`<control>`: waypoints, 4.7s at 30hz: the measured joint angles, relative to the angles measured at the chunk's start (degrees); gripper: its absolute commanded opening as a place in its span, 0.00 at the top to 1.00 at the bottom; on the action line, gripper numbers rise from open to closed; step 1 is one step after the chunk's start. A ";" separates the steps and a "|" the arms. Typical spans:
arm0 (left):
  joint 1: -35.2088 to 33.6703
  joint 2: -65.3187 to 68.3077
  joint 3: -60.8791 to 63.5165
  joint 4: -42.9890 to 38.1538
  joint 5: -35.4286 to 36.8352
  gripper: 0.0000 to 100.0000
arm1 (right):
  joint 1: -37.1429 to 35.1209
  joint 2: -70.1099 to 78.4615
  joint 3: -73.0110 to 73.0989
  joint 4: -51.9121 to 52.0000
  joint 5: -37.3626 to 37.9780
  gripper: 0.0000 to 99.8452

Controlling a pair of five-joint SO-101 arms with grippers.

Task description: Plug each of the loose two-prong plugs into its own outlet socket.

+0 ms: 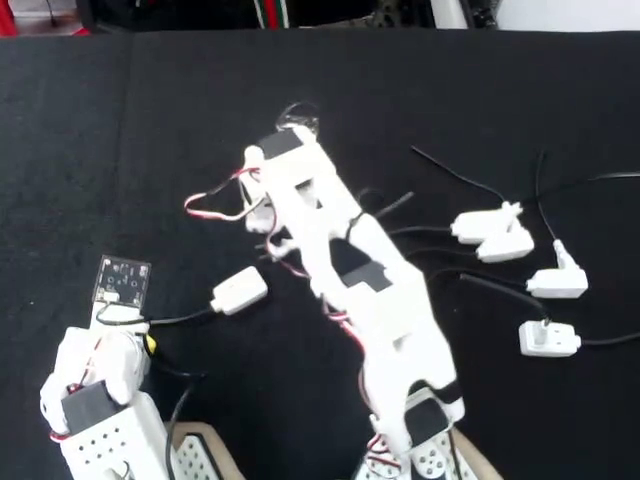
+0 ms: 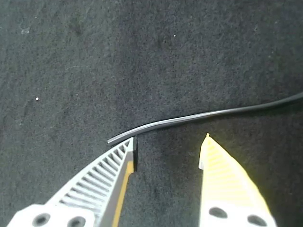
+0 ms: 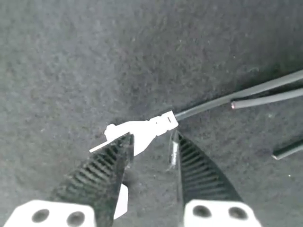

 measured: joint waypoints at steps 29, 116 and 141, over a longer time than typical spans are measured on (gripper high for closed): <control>0.00 0.00 0.00 0.00 0.00 0.78 | -0.79 10.37 -10.90 -2.20 -2.64 0.86; 0.00 0.00 0.26 -0.09 0.00 0.78 | 10.11 -8.00 20.66 2.11 65.23 0.86; 0.00 0.00 0.26 -0.09 -0.18 0.78 | 3.78 -5.27 19.16 2.46 51.87 0.97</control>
